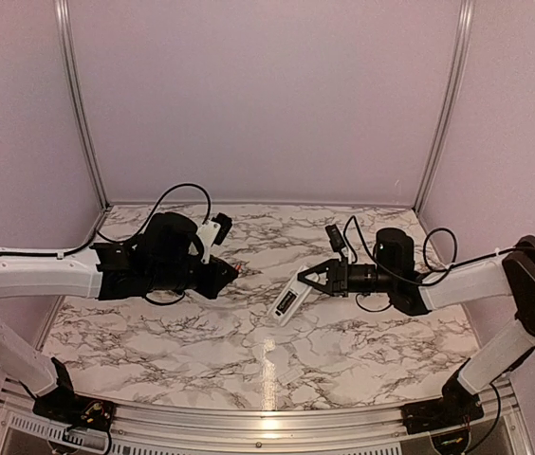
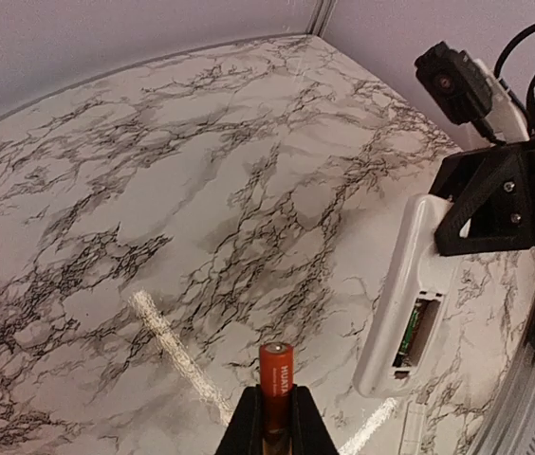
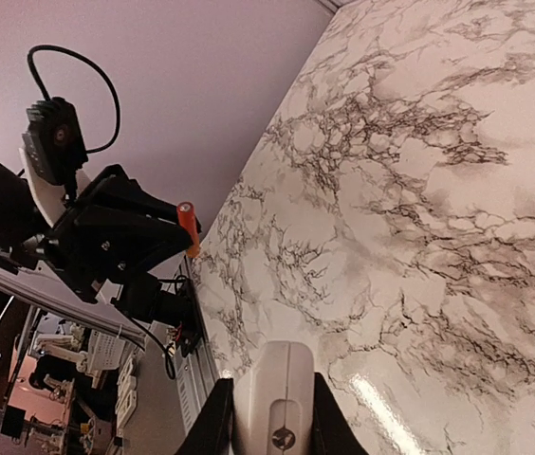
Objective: Load the batteries into the remote control
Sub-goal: Place the battery in the battery compartment.
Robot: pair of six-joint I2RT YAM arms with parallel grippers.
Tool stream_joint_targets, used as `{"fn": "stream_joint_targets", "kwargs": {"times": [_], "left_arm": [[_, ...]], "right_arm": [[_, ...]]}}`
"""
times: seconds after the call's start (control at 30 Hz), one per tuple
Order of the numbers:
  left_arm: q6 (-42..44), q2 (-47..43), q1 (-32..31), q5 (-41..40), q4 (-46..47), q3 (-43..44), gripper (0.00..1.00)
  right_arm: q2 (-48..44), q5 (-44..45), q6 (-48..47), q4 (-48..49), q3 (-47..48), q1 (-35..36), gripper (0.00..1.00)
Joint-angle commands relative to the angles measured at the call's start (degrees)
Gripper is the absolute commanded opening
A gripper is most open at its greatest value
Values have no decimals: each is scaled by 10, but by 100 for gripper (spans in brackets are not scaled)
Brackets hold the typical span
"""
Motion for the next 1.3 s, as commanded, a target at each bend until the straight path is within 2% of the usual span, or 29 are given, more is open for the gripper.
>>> {"fn": "stream_joint_targets", "kwargs": {"times": [0.0, 0.4, 0.73, 1.27], "left_arm": [[0, -17, -15, 44, 129, -15, 0], [-3, 43, -73, 30, 160, 16, 0], [13, 62, -89, 7, 166, 17, 0], [26, 80, -106, -4, 151, 35, 0]], "right_arm": [[25, 1, 52, 49, 18, 20, 0], [87, -19, 144, 144, 36, 47, 0], [99, -38, 217, 222, 25, 47, 0], [109, -34, 253, 267, 15, 47, 0]]}}
